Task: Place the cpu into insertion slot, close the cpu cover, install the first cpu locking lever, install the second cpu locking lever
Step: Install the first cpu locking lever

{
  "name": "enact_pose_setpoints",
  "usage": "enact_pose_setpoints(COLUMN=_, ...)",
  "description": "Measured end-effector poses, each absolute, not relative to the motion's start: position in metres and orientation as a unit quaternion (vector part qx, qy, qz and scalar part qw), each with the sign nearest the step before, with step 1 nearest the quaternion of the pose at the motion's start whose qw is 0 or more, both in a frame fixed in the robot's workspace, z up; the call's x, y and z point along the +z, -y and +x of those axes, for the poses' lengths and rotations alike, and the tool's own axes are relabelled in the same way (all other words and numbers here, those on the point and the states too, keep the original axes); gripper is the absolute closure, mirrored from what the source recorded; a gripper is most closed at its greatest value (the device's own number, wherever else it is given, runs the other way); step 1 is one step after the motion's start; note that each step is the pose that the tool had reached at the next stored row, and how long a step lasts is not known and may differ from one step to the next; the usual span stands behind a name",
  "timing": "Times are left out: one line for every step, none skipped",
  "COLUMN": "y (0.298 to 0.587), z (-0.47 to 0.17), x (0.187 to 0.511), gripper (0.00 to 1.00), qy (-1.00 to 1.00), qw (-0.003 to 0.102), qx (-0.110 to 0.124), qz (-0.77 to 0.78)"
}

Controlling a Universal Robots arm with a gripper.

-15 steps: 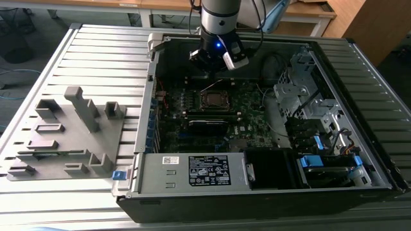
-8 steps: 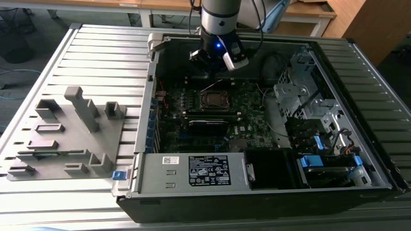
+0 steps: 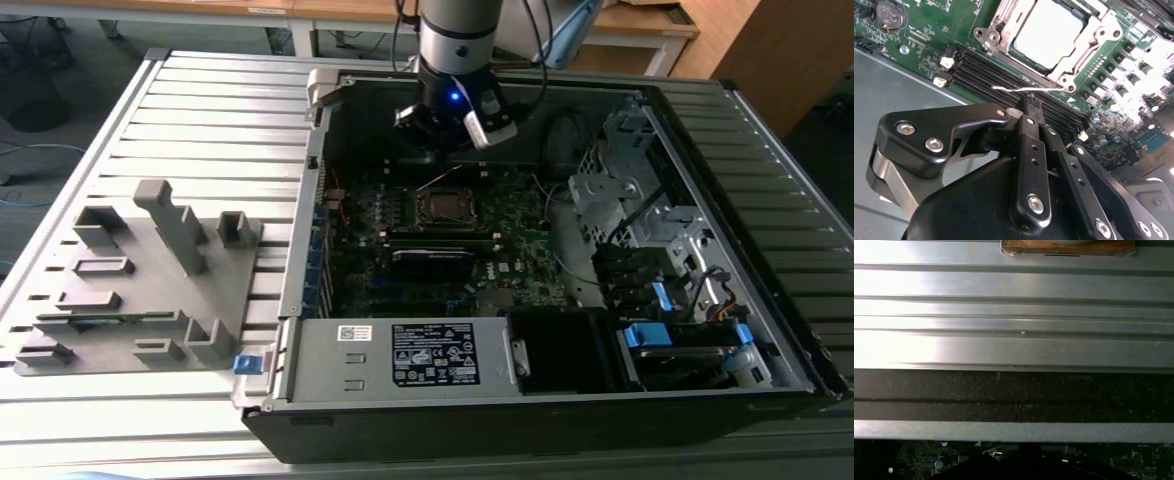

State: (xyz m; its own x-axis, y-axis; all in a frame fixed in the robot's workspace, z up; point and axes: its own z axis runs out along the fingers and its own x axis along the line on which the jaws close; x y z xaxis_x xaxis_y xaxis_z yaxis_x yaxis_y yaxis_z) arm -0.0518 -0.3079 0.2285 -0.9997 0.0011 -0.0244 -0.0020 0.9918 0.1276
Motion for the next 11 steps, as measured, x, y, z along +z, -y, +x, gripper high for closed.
enact_pose_setpoints(y=0.3079, z=-0.0514, x=0.2284, gripper=0.89, qy=-0.998, qw=0.012, qx=0.064, qz=0.0)
enact_pose_setpoints(y=0.3079, z=-0.0509, x=0.2283, gripper=0.89, qy=-0.998, qw=0.012, qx=0.064, qz=0.0)
enact_pose_setpoints(y=0.3079, z=-0.0505, x=0.2283, gripper=0.89, qy=-0.998, qw=0.012, qx=0.064, qz=0.0)
enact_pose_setpoints(y=0.3079, z=-0.0502, x=0.2282, gripper=0.89, qy=-0.998, qw=0.012, qx=0.064, qz=0.0)
enact_pose_setpoints(y=0.3079, z=-0.05, x=0.2282, gripper=0.89, qy=-0.998, qw=0.012, qx=0.064, qz=0.0)
enact_pose_setpoints(y=0.308, z=-0.0498, x=0.2279, gripper=0.89, qy=-0.998, qw=0.012, qx=0.064, qz=0.0)
enact_pose_setpoints(y=0.3081, z=-0.0498, x=0.2276, gripper=0.89, qy=-0.998, qw=0.012, qx=0.064, qz=0.0)
enact_pose_setpoints(y=0.3082, z=-0.0497, x=0.2273, gripper=0.89, qy=-0.998, qw=0.012, qx=0.064, qz=0.0)
enact_pose_setpoints(y=0.3082, z=-0.0496, x=0.2269, gripper=0.89, qy=-0.998, qw=0.012, qx=0.064, qz=0.0)
enact_pose_setpoints(y=0.3083, z=-0.0496, x=0.2266, gripper=0.89, qy=-0.998, qw=0.012, qx=0.064, qz=0.0)
enact_pose_setpoints(y=0.3083, z=-0.0496, x=0.2264, gripper=0.89, qy=-0.998, qw=0.012, qx=0.064, qz=0.0)
